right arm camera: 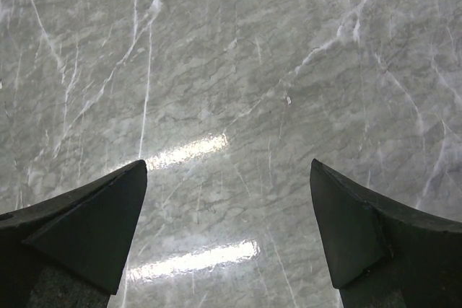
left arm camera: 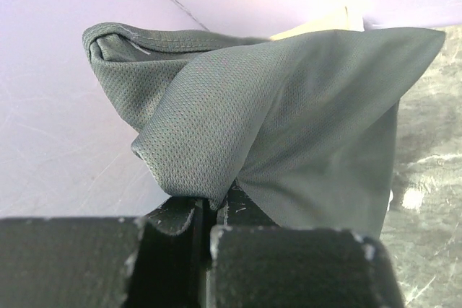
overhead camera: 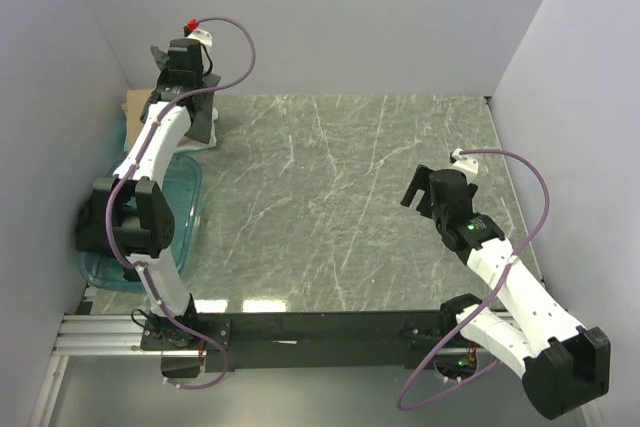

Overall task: Fold and stack the t-shirts
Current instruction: Neatly place the folded tshirt to the corner

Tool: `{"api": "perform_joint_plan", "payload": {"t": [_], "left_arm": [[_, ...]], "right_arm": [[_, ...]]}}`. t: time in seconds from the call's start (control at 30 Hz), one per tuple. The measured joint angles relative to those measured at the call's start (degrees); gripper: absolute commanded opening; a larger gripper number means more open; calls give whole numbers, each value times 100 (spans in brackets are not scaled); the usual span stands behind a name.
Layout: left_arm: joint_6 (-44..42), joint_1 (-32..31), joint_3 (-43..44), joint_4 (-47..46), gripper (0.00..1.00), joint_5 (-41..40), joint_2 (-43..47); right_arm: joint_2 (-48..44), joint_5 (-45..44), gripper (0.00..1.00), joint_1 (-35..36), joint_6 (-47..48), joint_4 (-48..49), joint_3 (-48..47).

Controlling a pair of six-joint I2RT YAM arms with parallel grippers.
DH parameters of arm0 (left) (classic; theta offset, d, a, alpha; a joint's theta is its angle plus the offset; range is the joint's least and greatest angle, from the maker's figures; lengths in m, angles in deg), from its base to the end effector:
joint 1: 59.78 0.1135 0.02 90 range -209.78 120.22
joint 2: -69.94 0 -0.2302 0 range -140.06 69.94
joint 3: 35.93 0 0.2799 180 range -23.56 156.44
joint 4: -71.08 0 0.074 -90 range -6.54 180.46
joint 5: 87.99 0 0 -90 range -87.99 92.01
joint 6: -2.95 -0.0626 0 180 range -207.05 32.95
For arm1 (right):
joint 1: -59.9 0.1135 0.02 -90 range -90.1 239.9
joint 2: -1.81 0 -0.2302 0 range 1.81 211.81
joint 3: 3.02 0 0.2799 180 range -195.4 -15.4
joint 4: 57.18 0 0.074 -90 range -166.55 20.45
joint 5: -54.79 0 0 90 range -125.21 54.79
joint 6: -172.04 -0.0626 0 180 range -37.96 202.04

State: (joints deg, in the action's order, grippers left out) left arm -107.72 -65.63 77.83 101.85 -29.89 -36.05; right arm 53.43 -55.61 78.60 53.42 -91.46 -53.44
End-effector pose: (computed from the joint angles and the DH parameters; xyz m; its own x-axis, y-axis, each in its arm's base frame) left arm 0.4787 -0.0158 0.3230 -0.5039 0.3529 -0.7884 -0.2346 0.8225 0.5181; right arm 0.2580 0.0643 0.2111 -0.4978 0.3055 -0.8117 0.2356 0.9484 0.2125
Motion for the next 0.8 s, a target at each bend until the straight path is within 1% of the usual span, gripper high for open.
{"api": "perform_joint_plan", "payload": {"t": [0.43,0.8], "left_arm": [[63,184,59,-61,1,87,-105],[66,634,472,-369,1,162,-1045]], "right_arm": [[142,-81,100,-7,15,-55,-61],[247,-236,100,-22,48,-199,-262]]}}
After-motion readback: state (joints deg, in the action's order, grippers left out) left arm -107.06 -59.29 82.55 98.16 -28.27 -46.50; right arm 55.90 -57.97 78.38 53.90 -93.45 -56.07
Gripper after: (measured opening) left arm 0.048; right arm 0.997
